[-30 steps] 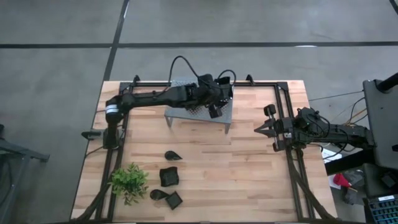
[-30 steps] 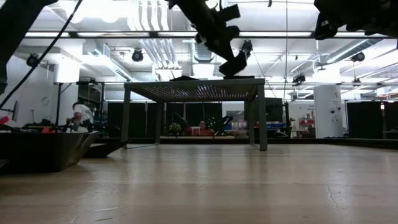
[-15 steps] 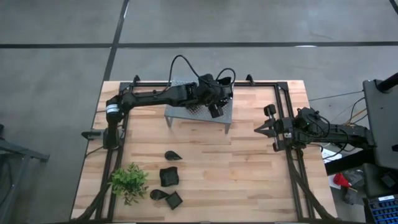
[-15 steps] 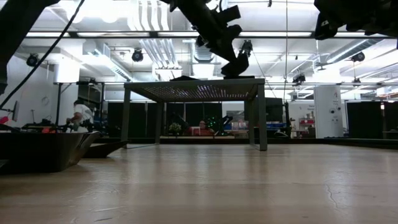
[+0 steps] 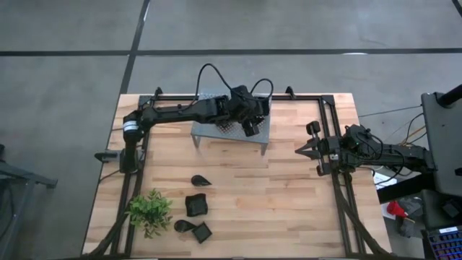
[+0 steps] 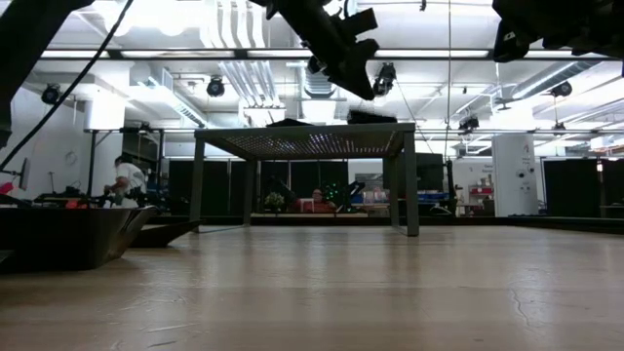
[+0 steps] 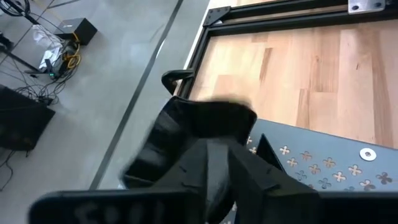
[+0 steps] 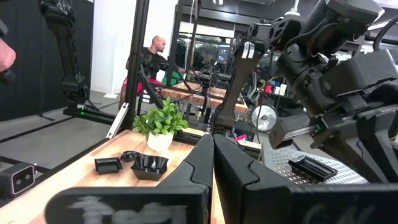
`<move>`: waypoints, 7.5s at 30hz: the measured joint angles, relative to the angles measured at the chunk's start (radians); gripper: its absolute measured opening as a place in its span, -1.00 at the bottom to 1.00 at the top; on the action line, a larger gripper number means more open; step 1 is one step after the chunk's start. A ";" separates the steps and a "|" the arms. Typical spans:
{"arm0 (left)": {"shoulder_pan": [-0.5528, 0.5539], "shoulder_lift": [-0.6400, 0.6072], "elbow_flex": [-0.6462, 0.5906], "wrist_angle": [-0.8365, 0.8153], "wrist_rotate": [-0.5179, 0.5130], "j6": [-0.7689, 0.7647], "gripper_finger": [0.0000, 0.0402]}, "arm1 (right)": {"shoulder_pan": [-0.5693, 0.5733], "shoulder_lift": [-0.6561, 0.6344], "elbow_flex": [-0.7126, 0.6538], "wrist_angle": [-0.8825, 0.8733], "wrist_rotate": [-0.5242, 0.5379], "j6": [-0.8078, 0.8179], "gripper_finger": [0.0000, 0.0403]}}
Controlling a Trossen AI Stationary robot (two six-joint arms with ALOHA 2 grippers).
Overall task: Pick & Place Mini shaped plates
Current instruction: Stack the black distorted square plate on top of the other black distorted square plate on the shelf, then stack the black drop shaped plate on top of the other black drop shaped plate on the shelf
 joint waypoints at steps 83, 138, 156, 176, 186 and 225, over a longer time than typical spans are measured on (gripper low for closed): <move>-0.564 -0.085 -0.608 -0.409 0.080 -0.804 -0.81 | 0.000 0.006 -0.002 0.000 0.000 -0.003 -0.96; -0.340 -0.194 -0.183 -0.283 -0.360 -0.844 -1.00 | 0.000 0.006 -0.002 0.000 0.000 0.000 -0.96; -0.202 -0.159 -0.205 0.000 -0.304 -0.609 -1.00 | 0.000 0.006 -0.002 0.000 0.000 0.000 -0.96; -0.146 -0.092 -0.037 -0.200 -0.217 -0.600 -1.00 | 0.000 0.007 -0.002 0.000 0.000 0.000 -0.96; -0.133 -0.051 -0.003 -0.199 -0.147 -0.601 -1.00 | 0.000 0.007 -0.002 0.000 0.000 -0.003 -0.96; -0.127 0.007 -0.011 -0.111 -0.165 -0.518 -1.00 | 0.000 0.019 -0.002 -0.001 0.000 -0.001 -0.96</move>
